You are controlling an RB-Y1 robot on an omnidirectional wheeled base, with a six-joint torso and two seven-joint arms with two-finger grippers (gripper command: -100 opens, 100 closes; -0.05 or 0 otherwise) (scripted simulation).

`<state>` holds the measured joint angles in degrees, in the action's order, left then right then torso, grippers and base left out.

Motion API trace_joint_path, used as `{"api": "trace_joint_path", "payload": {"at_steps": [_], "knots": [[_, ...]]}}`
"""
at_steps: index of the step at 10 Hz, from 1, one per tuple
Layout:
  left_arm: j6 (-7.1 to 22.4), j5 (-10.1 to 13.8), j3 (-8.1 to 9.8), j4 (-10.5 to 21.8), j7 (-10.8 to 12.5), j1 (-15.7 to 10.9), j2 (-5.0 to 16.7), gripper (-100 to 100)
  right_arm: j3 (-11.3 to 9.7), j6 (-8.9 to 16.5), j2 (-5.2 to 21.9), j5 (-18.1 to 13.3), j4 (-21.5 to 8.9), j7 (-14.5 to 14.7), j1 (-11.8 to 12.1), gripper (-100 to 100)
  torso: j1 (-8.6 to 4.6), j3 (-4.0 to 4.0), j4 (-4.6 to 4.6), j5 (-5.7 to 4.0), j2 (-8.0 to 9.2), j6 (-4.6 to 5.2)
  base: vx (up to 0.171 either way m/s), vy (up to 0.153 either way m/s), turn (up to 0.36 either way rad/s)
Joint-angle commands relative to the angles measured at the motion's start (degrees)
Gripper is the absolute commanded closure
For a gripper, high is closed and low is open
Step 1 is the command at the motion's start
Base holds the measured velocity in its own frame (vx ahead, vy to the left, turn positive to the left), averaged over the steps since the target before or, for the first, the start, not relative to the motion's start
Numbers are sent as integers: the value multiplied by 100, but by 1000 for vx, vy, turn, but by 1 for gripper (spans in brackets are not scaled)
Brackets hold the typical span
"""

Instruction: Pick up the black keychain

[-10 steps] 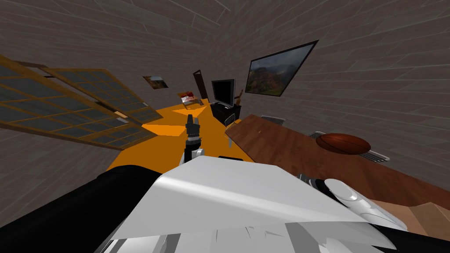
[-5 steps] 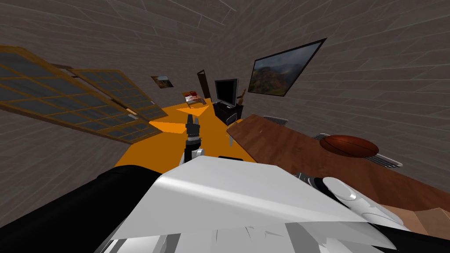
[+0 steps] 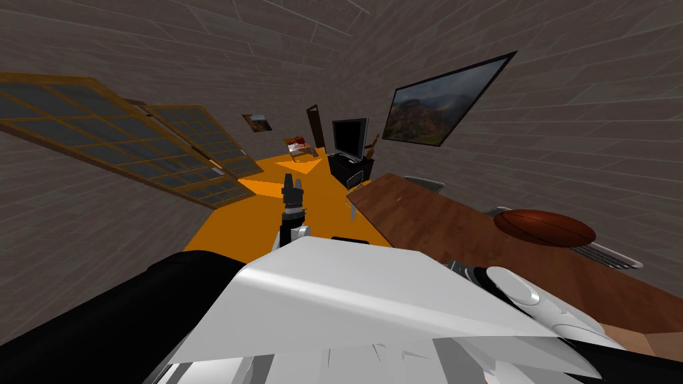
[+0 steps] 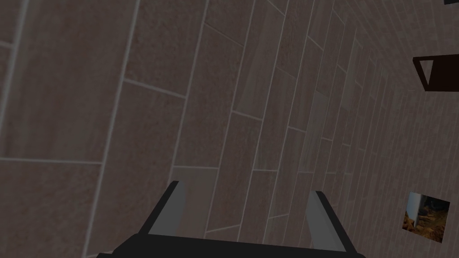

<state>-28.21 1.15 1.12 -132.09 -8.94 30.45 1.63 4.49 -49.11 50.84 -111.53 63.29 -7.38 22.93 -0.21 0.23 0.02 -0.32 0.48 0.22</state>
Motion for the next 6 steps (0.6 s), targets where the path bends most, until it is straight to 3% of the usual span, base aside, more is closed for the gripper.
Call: {"api": "trace_joint_path", "payload": {"at_steps": [1,2,3,4,5,6], "knots": [[0,0,0,0,0,0,0,0,-91,39,43,27,69,-286,18,100,0,0,0,0,0,0,-85,-8,80],[0,0,0,0,0,1,0,0,-91,39,43,27,69,-334,18,100,3,-2,-1,0,-4,7,-30,3,-19],[0,0,0,0,0,2,0,0,-266,104,141,71,251,-570,85,100,5,-10,-4,1,-18,11,-62,-7,124],[0,0,0,0,0,1,0,0,-266,104,141,71,251,-699,85,100,4,-8,-3,0,-15,3,-70,-11,104],[0,0,0,0,0,1,0,0,-239,91,132,65,234,-586,82,100,2,-7,-3,0,-14,7,-25,-3,13],[0,0,0,0,0,2,0,0,-244,96,132,66,245,-626,83,0,3,-13,-5,1,-23,10,0,0,0]]}}
